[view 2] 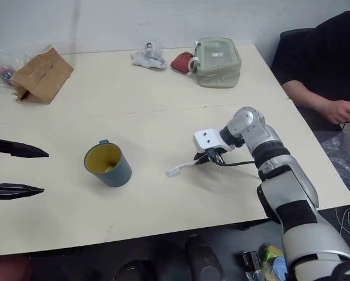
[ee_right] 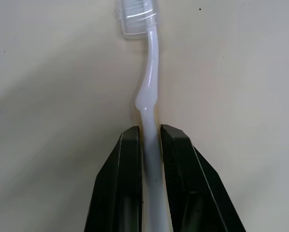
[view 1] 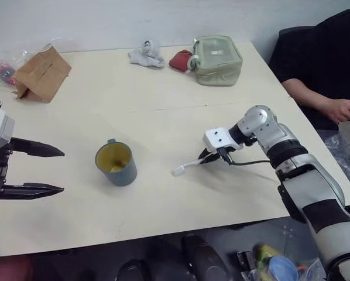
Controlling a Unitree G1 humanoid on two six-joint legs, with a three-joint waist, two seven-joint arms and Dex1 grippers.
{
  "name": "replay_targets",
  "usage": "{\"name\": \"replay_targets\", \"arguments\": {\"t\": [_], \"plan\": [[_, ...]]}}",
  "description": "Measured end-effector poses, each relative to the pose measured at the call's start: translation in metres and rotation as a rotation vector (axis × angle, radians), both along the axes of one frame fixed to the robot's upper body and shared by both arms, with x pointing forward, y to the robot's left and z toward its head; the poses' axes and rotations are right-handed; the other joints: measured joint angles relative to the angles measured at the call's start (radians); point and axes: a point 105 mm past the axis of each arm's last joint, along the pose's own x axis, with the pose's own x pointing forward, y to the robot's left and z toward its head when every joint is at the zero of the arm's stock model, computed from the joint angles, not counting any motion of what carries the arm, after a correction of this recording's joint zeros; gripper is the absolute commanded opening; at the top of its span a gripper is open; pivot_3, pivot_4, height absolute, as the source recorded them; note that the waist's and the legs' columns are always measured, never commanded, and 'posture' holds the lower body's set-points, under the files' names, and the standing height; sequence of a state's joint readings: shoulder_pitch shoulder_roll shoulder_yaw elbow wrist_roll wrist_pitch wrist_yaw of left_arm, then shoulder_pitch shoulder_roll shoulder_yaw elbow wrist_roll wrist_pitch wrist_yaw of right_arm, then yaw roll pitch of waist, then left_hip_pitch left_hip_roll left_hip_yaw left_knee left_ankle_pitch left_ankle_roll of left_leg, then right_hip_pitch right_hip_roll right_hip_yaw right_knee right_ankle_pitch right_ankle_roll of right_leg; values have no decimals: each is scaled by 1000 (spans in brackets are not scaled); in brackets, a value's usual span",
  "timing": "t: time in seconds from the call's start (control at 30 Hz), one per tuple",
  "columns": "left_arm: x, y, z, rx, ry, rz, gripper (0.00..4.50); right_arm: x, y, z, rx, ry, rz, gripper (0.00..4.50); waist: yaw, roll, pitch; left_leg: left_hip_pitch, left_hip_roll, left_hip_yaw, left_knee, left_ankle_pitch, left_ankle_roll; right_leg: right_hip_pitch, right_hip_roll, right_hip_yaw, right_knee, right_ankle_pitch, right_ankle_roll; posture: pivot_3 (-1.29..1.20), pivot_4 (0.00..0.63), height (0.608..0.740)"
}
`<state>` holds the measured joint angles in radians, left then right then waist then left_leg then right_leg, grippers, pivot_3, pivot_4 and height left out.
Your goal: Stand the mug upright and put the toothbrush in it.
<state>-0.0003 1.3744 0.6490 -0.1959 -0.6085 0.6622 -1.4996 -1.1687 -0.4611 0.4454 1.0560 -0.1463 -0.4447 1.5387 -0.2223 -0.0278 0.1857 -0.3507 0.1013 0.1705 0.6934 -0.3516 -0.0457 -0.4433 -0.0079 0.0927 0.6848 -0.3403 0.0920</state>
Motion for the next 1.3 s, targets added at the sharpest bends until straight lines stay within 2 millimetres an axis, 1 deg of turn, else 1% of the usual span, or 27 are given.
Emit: {"name": "replay_targets", "arguments": {"t": [0.03, 0.07, 0.27, 0.33, 0.4, 0.43, 0.47, 0.5, 0.57, 0.63, 0.67, 0.7, 0.73, 0.8, 0.9, 0.93, 1.0, 1.07, 1.13, 1.23, 1.27, 1.3], "plan": [[0, 0, 0, 0, -2, -1, 4500, 0, 0, 0, 2, 5, -5, 118, 0, 0, 0, 0, 0, 0, 0, 0, 0, 0, 0, 0, 0, 0, 0, 0, 150, 740], [0, 0, 1, 0, -5, -2, 4500, -1, -1, -1, 5, 8, -6, 58, 0, 0, 0, 0, 0, 0, 0, 0, 0, 0, 0, 0, 0, 0, 0, 0, 150, 740], [1, -1, -1, -46, 2, 19, 4500, -8, -5, -2, 79, 33, -47, 61, 3, 0, 0, -1, 0, -3, 0, 0, 0, 1, 0, -2, 0, -1, -1, 0, 150, 740], [0, 4, -3, -99, 13, 67, 4500, -20, -5, 0, 207, 109, -114, 61, 8, -1, 0, -3, 1, -9, -1, 0, 0, 0, -1, -3, 0, -1, -2, 0, 150, 740], [-4, 13, -3, -173, 9, 136, 4500, -39, -4, 2, 340, 239, -177, 61, 17, 0, 0, -4, 1, -17, -1, -1, -2, -1, -1, -3, 4, -3, -3, 0, 150, 740], [-6, 17, -3, -198, 1, 162, 4500, -47, -2, 6, 404, 308, -213, 61, 19, 0, 0, -4, 1, -19, 0, -2, -3, -1, -2, -3, 4, -3, -3, 0, 150, 740], [-7, 21, -2, -220, -16, 186, 4500, -52, 3, 16, 472, 353, -237, 61, 20, 0, 0, -4, 1, -20, 1, -2, -3, -2, -1, -2, 3, -3, -3, 0, 150, 740], [-8, 24, 0, -236, -37, 208, 4500, -57, 8, 31, 545, 379, -252, 61, 20, 1, 1, -3, 1, -20, 2, -2, -3, -2, -1, -1, 4, -3, -3, 0, 150, 740], [-11, 32, 1, -256, -72, 254, 4500, -64, 23, 68, 705, 404, -259, 61, 23, 0, 1, -2, 1, -21, 3, -1, -4, -1, -1, -2, 6, -3, -4, 0, 150, 740], [-13, 39, -2, -267, -78, 292, 4500, -72, 39, 101, 836, 425, -245, 61, 27, 0, 0, -2, 1, -23, 3, -1, -5, -1, 0, -3, 8, -3, -5, 0, 150, 740], [-14, 43, -4, -268, -75, 311, 4500, -74, 47, 114, 894, 451, -240, 61, 28, 0, 0, -2, 1, -24, 3, -1, -6, -1, 0, -4, 9, -4, -6, 0, 150, 740], [-14, 47, -7, -263, -74, 326, 4500, -76, 56, 125, 948, 484, -235, 61, 29, -1, 0, -2, 1, -24, 3, -1, -6, -1, 0, -4, 8, -4, -7, 0, 150, 740], [-14, 49, -8, -256, -76, 330, 4500, -77, 63, 132, 979, 511, -235, 61, 29, -1, 0, -2, 0, -23, 2, -1, -6, -1, 0, -5, 8, -5, -7, 0, 150, 740], [-15, 54, -10, -259, -79, 342, 4500, -76, 81, 151, 1071, 570, -239, 61, 30, -1, 0, -4, 0, -23, 2, -1, -6, -2, 0, -6, 7, -5, -8, 0, 150, 740], [-14, 61, -8, -254, -90, 355, 4500, -78, 102, 172, 1138, 607, -225, 61, 28, -2, -1, -4, 0, -23, -1, -1, -6, -3, -1, -7, 5, -5, -8, 0, 150, 740], [-13, 63, -8, -251, -95, 360, 4500, -79, 107, 177, 1152, 616, -220, 61, 26, -2, -1, -5, 0, -23, -1, -1, -6, -3, -2, -7, 4, -5, -8, 0, 150, 740], [-12, 67, -6, -248, -106, 372, 4500, -77, 121, 181, 1188, 647, -224, 61, 24, -2, -1, -5, 0, -23, -2, -1, -6, -3, -2, -7, 4, -5, -8, 0, 150, 740], [-10, 68, -5, -243, -118, 366, 4500, -77, 136, 176, 1186, 676, -233, 61, 22, -2, -1, -5, 0, -22, -2, -1, -6, -3, -2, -7, 4, -5, -8, 0, 150, 740], [-9, 69, -3, -243, -125, 366, 4500, -85, 152, 164, 1144, 683, -216, 61, 22, -3, -1, -5, 0, -22, -3, -1, -6, -3, -2, -7, 4, -6, -9, 0, 150, 740], [-7, 70, 0, -227, -130, 365, 4500, -96, 172, 132, 1064, 705, -211, 61, 20, -3, -2, -5, 0, -22, -4, -1, -6, -4, -2, -7, 4, -6, -9, 0, 150, 740], [-6, 69, 0, -224, -133, 359, 4500, -98, 178, 125, 1049, 711, -214, 61, 19, -3, -2, -5, 0, -22, -4, -1, -6, -4, -2, -6, 4, -6, -9, 0, 150, 740], [-5, 69, 1, -223, -135, 355, 4500, -98, 183, 122, 1043, 707, -211, 61, 17, -3, -2, -5, 0, -22, -3, -1, -6, -4, -2, -7, 4, -6, -9, 0, 150, 740]]}}
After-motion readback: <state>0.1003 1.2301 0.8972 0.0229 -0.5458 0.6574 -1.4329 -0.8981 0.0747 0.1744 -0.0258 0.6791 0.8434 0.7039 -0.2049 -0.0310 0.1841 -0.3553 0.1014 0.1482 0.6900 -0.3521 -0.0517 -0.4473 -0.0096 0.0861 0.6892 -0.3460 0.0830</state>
